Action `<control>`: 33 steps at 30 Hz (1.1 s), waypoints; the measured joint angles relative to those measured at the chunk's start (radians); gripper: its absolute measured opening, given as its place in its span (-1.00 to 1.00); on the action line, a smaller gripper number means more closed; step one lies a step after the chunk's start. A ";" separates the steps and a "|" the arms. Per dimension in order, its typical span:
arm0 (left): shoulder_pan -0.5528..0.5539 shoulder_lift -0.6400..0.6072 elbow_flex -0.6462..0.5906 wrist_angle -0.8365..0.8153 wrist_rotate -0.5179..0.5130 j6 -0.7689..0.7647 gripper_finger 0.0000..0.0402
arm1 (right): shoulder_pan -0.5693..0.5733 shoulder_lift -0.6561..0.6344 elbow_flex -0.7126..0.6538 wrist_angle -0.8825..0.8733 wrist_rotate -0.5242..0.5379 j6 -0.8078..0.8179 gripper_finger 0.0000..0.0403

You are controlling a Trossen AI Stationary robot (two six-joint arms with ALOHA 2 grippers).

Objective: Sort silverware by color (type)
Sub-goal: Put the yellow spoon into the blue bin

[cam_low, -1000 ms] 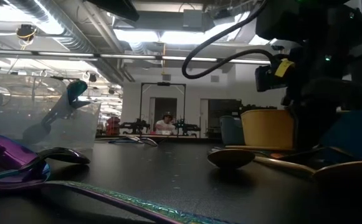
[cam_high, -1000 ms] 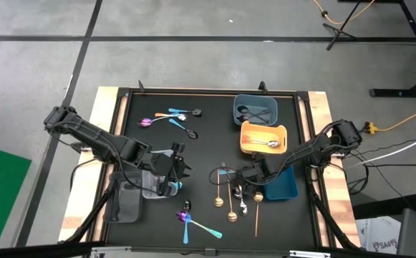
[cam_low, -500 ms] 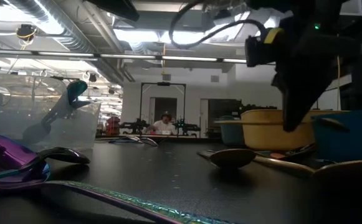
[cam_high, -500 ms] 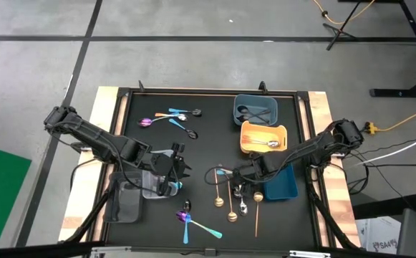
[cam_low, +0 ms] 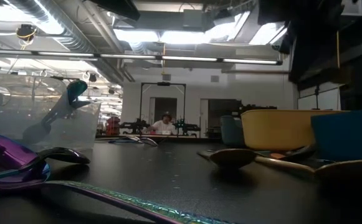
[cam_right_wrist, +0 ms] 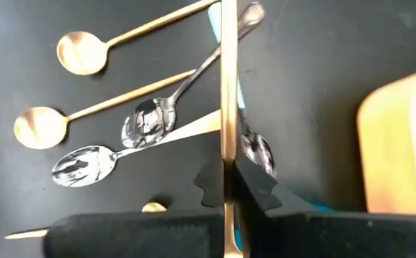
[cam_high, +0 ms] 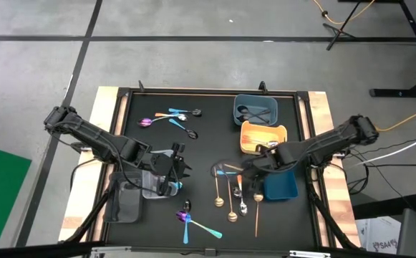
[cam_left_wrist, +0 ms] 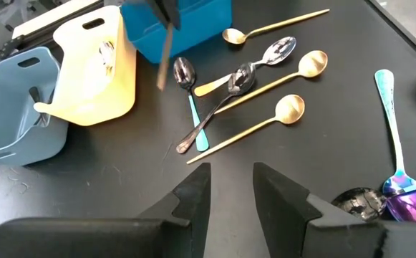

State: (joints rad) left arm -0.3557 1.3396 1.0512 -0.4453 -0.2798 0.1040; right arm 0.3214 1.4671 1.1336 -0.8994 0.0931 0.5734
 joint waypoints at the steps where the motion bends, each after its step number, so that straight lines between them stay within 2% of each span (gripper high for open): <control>1: 0.000 0.000 0.000 0.001 0.000 0.000 -0.50 | 0.000 -0.018 0.000 -0.012 0.003 0.008 -1.00; 12: 0.000 0.000 0.000 0.003 0.000 0.000 -0.50 | 0.034 -0.168 0.000 -0.239 0.112 0.220 -1.00; 17: 0.000 0.000 0.000 0.003 0.000 -0.031 -0.50 | 0.141 -0.213 0.000 -0.326 0.186 0.385 -1.00; 23: 0.000 0.000 0.000 0.003 0.000 -0.045 -0.50 | 0.272 -0.223 -0.001 -0.438 0.280 0.669 -1.00; 33: 0.000 0.000 0.000 0.003 0.000 -0.045 -0.50 | 0.445 -0.223 -0.145 -0.417 0.315 1.062 -1.00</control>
State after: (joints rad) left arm -0.3557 1.3396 1.0512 -0.4423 -0.2794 0.0585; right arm 0.7663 1.2442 0.9881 -1.3160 0.4084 1.6353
